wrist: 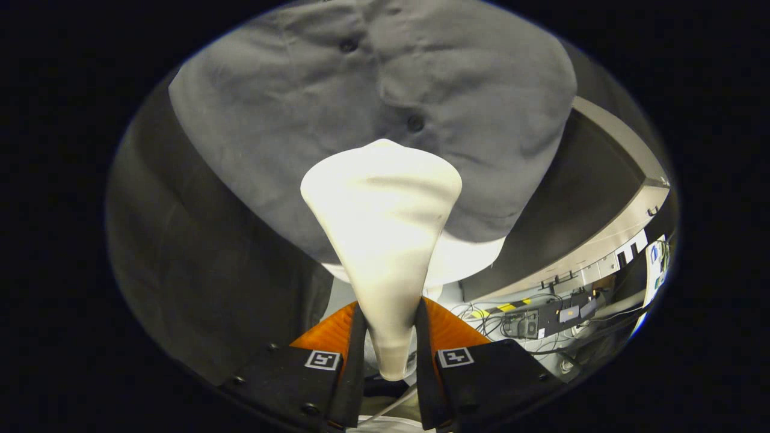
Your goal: Iron the clothes twice with a garment steamer, once on the left side and once on the right side.
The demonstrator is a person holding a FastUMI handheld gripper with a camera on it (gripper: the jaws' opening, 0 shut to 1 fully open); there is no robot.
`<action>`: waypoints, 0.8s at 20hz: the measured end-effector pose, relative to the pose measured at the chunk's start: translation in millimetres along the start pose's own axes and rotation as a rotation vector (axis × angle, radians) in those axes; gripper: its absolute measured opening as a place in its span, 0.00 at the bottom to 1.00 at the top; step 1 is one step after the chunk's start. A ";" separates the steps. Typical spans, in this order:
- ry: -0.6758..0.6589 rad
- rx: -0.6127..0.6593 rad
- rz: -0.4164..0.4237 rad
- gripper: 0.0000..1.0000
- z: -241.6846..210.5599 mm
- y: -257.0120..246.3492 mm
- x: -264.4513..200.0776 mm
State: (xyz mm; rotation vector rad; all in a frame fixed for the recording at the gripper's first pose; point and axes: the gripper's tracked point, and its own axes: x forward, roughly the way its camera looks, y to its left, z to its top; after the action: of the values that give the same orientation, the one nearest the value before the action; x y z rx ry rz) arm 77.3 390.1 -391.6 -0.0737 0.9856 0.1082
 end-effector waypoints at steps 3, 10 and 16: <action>-0.079 0.000 0.024 0.45 21.7 -9.7 -16.2; -0.269 -0.021 0.062 0.45 95.0 -70.6 -106.4; -0.433 -0.034 0.069 0.45 150.7 -105.1 -196.7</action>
State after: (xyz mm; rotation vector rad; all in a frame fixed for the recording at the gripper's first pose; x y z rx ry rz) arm 107.4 291.2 -143.1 -0.0446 0.5540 0.1956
